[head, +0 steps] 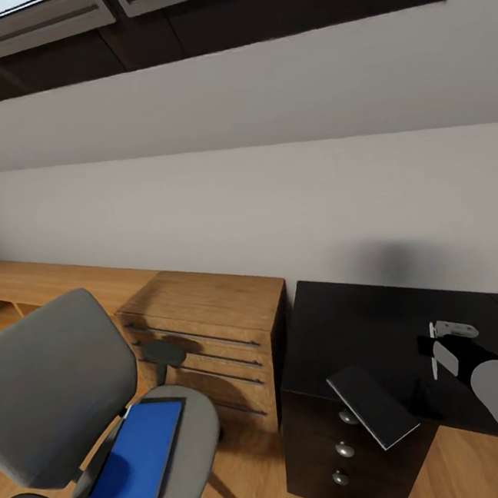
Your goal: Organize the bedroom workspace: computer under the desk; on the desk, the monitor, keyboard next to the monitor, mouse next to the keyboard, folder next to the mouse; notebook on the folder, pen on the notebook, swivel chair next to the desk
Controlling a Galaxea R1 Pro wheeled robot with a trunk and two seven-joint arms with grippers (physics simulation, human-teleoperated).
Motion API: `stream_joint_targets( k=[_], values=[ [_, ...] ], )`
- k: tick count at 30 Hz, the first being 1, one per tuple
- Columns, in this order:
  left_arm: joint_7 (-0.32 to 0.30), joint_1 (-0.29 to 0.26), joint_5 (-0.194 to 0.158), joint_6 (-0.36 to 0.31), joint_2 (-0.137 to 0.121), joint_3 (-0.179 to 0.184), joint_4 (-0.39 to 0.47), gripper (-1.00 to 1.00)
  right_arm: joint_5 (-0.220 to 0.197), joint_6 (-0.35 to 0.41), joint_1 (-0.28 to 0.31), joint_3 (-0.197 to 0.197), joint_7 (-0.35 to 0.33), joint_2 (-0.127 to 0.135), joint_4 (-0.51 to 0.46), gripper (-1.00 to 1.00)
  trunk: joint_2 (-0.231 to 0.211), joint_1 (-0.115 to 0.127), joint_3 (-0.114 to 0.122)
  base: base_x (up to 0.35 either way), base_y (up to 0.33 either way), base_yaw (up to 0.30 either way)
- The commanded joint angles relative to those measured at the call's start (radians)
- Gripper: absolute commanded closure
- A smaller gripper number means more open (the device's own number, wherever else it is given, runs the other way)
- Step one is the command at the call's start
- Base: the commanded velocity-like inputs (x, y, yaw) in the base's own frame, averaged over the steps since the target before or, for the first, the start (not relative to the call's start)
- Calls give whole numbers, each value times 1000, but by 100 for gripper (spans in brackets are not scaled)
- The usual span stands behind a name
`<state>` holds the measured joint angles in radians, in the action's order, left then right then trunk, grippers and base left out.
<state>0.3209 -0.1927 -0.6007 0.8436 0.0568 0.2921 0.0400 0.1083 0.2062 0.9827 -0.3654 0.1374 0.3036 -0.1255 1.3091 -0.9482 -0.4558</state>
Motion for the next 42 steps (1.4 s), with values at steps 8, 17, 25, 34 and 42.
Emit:
stream_joint_targets(
  k=[8, 17, 25, 34, 42],
  values=[
    [6, -1, -2, 2, 1, 9, 0, -100, 10, 5, 1, -6, -1, -1, 2, 100, 8, -4, -4, 0, 0, 0],
    [6, -1, -2, 2, 1, 9, 0, -100, 10, 5, 1, -6, -1, -1, 1, 100, 8, -4, -4, 0, 0, 0],
    [6, -1, -2, 2, 1, 9, 0, -100, 10, 5, 1, -6, -1, -1, 1, 100, 8, -4, -4, 0, 0, 0],
    [6, -1, -2, 2, 1, 9, 0, -100, 10, 5, 1, -6, -1, -1, 0, -100, 8, -4, -4, 0, 0, 0],
    [6, -1, -2, 2, 1, 9, 0, -100, 10, 3, 1, -6, -1, -1, 0, -100, 8, -4, -4, 0, 0, 0]
  ],
)
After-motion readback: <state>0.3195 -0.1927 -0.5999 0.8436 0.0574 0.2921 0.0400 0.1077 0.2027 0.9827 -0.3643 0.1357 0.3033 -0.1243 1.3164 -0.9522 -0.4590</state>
